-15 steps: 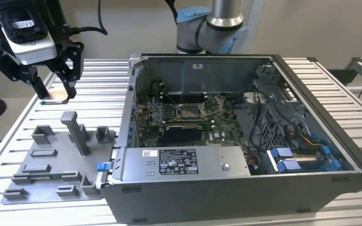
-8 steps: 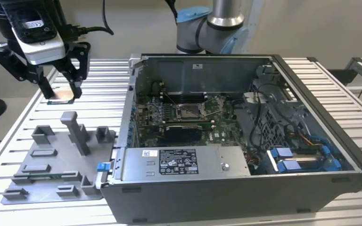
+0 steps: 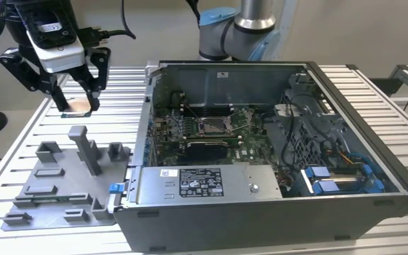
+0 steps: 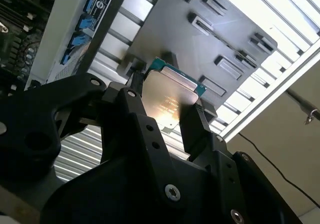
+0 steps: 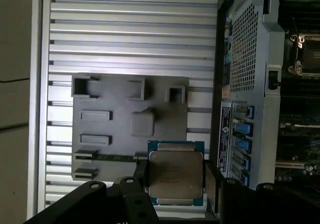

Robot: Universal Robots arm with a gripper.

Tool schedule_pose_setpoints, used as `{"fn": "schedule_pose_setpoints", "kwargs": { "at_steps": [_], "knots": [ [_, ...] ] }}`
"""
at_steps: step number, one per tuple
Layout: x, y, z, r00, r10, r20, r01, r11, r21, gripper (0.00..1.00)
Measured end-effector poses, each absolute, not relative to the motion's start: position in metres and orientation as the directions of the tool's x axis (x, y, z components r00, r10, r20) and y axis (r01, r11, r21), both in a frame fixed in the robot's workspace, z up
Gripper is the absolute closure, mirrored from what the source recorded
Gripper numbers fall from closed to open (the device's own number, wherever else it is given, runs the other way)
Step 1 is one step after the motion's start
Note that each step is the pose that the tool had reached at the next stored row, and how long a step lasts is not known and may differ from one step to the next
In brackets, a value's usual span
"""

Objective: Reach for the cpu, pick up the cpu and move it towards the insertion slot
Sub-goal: 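Pick up the cpu and move it towards the insertion slot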

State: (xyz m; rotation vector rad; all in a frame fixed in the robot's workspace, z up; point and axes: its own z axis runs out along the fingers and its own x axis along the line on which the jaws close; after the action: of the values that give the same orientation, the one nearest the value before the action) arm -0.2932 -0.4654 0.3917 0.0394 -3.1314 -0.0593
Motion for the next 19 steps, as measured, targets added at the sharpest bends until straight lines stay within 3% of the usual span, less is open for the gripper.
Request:
{"fn": "schedule_pose_setpoints", "kwargs": {
  "at_steps": [19],
  "knots": [
    [-0.258, -0.465, 0.392, -1.0, -0.025, 0.01, -0.025, 0.999, 0.038, 1.0]
  ]
}}
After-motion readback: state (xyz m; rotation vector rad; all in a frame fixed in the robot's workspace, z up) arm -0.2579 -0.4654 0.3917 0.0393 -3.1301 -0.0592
